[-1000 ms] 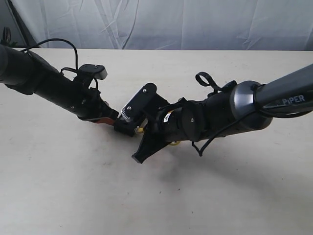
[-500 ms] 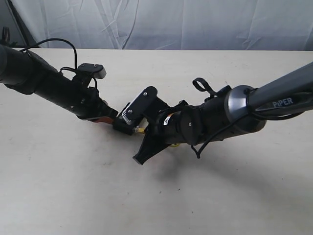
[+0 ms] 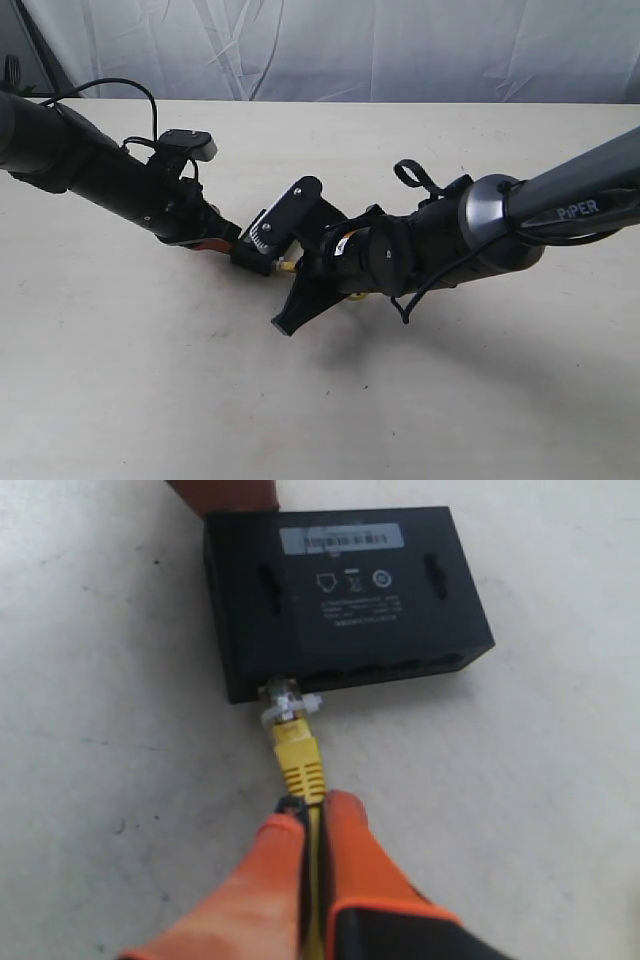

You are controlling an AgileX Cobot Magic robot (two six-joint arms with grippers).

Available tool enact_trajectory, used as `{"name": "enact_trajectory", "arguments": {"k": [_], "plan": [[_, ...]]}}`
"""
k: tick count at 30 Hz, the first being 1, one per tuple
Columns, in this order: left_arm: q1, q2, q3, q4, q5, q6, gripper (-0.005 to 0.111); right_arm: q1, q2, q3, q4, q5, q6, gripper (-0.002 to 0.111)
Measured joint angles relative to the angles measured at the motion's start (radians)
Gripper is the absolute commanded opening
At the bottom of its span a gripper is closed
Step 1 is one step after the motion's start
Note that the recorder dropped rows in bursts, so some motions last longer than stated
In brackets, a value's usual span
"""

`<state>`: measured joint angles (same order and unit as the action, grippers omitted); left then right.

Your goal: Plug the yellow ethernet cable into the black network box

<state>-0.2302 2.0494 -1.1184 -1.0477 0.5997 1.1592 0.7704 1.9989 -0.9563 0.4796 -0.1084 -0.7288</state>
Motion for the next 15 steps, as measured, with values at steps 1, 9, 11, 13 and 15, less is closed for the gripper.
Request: {"name": "enact_trajectory", "arguments": {"k": [1,9,11,13,15], "plan": [[0.0,0.0,0.0,0.0,-0.002,0.0,0.0,0.0,0.0,0.0,0.0,-0.005,0.0,-0.001],[0.0,0.0,0.0,0.017,0.006,0.0,0.0,0.0,-0.026,0.0,0.0,-0.013,0.0,-0.001],[0.0,0.0,0.0,0.026,0.016,0.0,0.0,0.0,-0.031,0.0,0.0,-0.02,0.002,-0.001],[0.0,0.0,0.0,0.042,0.022,0.0,0.0,0.0,-0.033,0.0,0.0,-0.02,0.002,-0.001],[0.0,0.0,0.0,0.051,0.022,0.0,0.0,0.0,-0.033,0.0,0.0,-0.02,0.002,-0.001]]}}
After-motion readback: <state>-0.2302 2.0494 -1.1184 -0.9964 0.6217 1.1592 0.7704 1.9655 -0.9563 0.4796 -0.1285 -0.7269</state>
